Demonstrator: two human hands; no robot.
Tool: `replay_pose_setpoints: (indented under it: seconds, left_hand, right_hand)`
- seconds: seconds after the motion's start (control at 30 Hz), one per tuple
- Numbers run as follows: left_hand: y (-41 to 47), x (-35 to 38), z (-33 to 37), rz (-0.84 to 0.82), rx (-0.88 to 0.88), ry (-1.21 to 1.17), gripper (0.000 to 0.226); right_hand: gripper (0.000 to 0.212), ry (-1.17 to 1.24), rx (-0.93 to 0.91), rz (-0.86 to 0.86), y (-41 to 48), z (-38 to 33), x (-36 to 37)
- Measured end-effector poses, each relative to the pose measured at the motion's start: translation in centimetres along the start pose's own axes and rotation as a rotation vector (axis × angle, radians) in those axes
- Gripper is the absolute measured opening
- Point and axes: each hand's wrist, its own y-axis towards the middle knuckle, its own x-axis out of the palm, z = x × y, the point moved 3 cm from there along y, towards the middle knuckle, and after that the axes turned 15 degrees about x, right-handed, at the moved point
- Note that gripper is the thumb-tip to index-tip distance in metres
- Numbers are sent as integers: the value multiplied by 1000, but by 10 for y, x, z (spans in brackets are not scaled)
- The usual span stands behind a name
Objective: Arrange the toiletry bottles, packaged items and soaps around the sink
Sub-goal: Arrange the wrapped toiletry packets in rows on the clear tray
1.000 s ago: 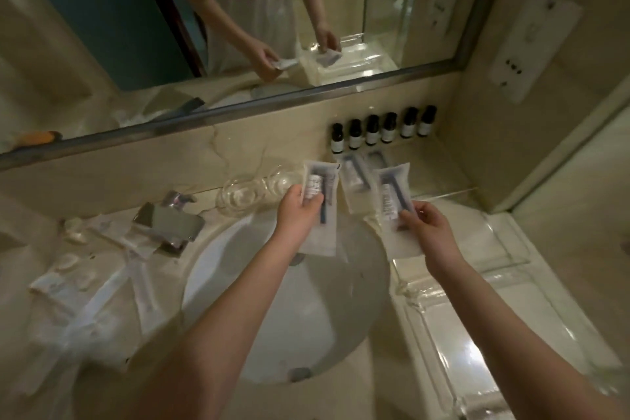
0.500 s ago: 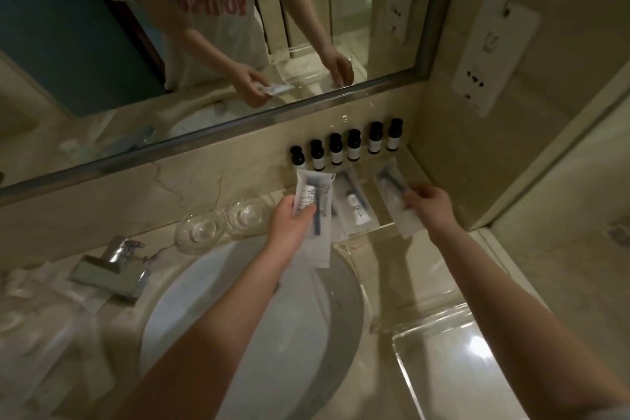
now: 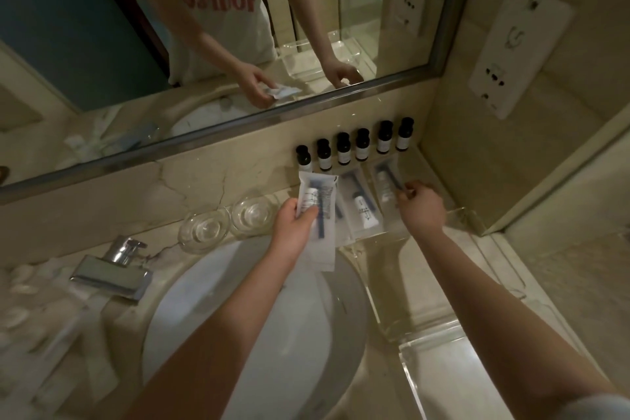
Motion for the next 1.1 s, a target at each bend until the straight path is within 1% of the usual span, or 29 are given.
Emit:
replay_pose_setpoints:
  seconds: [0.2, 0.3, 0.4, 0.43, 0.47, 0.5, 0.57, 0.6, 0.63, 0.67, 0.7, 0.73, 0.8, 0.83, 0.87, 0.93, 1.0, 1.03, 1.1]
  left_hand:
    - [-5, -3, 3, 4, -27, -30, 17]
    - [-8, -5, 7, 3, -27, -38, 17]
    - [-12, -6, 11, -22, -14, -26, 15]
    - [-13, -7, 13, -37, 0, -19, 12]
    - [-15, -7, 15, -58, 21, -2, 10]
    - [-17, -6, 18, -81, 48, 29, 8]
    - [-20, -5, 25, -115, 127, 140, 6]
    - [-24, -4, 29, -125, 184, 223, 8]
    - [-28, -2, 34, -132, 258, 326, 9]
    - [-33, -1, 39, -129, 360, 446, 10]
    - [-37, 1, 44, -118, 482, 574, 10]
    - [-42, 3, 47, -98, 608, 687, 11]
    - [-51, 4, 49, -33, 801, 828, 13]
    - [-54, 2, 50, -1, 874, 868, 15]
    - [-57, 1, 51, 21, 933, 893, 17]
    - [-62, 1, 51, 31, 1008, 914, 18]
    - [-64, 1, 49, 13, 1030, 916, 13]
    - [-64, 1, 48, -10, 1026, 893, 13]
    - [-63, 0, 44, -114, 966, 762, 25]
  right_hand:
    - [32, -92, -54, -6, 0, -5, 2]
    - [35, -130, -113, -19, 0, -4, 1]
    - [41, -182, -158, 81, -9, -4, -7]
    - [42, -138, -175, 112, -16, -7, -11]
    - [41, -44, -186, 94, -25, -11, -16]
    - [41, 92, -198, 16, -36, -16, -20]
    - [41, 348, -237, -254, -62, -30, -26]
    - [41, 417, -272, -385, -77, -38, -30]
    - [42, 445, -311, -476, -90, -44, -32]
    - [44, 442, -341, -514, -100, -48, -33]
    - [47, 413, -358, -504, -105, -49, -34]
    - [48, 338, -365, -452, -108, -50, -35]
    - [45, 184, -360, -341, -109, -48, -37]
    - [38, 189, -347, -331, -108, -47, -37]
    - [30, 263, -331, -363, -108, -46, -38]
    - [17, 472, -267, -488, -111, -46, -39]
    - [15, 584, -204, -563, -113, -46, -38]
    - [15, 606, -193, -559, -113, -45, -37]
    - [16, 628, -223, -521, -110, -44, -40]
